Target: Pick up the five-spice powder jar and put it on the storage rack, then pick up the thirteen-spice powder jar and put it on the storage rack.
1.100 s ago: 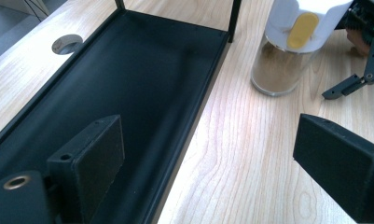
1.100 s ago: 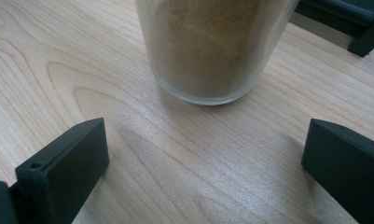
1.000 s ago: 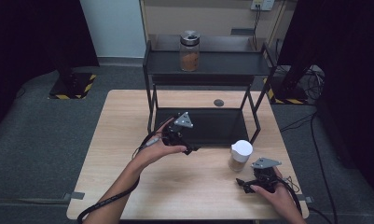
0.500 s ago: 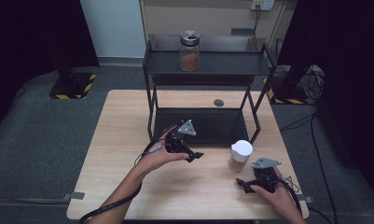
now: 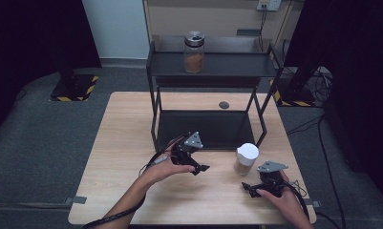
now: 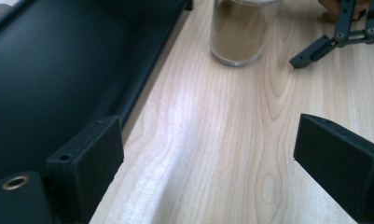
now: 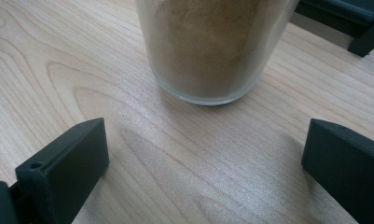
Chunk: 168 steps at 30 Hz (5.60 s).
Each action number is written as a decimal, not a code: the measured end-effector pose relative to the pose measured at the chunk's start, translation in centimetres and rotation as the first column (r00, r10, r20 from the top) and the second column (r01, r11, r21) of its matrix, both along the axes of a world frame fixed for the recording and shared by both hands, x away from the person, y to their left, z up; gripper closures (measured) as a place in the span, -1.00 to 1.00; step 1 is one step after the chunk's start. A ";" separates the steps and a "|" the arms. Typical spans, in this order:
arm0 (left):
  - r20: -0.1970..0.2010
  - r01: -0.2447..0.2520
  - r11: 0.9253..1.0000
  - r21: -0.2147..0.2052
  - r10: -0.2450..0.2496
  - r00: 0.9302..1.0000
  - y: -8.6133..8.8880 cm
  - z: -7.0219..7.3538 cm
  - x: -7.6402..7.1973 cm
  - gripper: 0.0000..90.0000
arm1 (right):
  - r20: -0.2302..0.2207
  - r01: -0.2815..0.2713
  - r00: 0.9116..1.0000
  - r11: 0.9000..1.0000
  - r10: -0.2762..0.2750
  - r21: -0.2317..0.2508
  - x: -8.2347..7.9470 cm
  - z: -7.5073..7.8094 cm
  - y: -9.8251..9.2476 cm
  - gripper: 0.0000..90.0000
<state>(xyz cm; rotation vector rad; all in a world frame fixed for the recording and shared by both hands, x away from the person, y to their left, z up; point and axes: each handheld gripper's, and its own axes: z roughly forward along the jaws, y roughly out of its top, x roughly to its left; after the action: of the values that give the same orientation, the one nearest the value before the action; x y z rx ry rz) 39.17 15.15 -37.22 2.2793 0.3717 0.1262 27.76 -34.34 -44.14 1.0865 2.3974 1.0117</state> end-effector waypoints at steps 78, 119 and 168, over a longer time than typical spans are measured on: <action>-0.040 -0.270 0.963 0.002 0.269 0.962 12.2 -5.3 -6.9 -0.85 | 0.000 0.000 1.000 1.000 0.000 0.000 0.0 0.0 0.0 -0.98; 0.030 -0.669 0.738 0.091 0.669 0.742 16.1 -5.9 -10.4 -0.90 | -0.001 0.000 1.000 1.000 0.000 0.000 0.0 0.0 0.0 -0.97; 0.009 -0.671 0.740 0.052 0.671 0.741 16.5 -7.0 -10.4 -1.00 | -0.008 -0.011 1.000 1.000 0.011 -0.002 0.2 0.2 -0.2 -0.96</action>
<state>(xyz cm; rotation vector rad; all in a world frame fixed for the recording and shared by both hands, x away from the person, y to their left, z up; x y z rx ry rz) 28.79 31.67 -44.23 2.0862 1.2073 0.4975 27.94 -34.51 -43.99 1.0798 2.4125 1.0101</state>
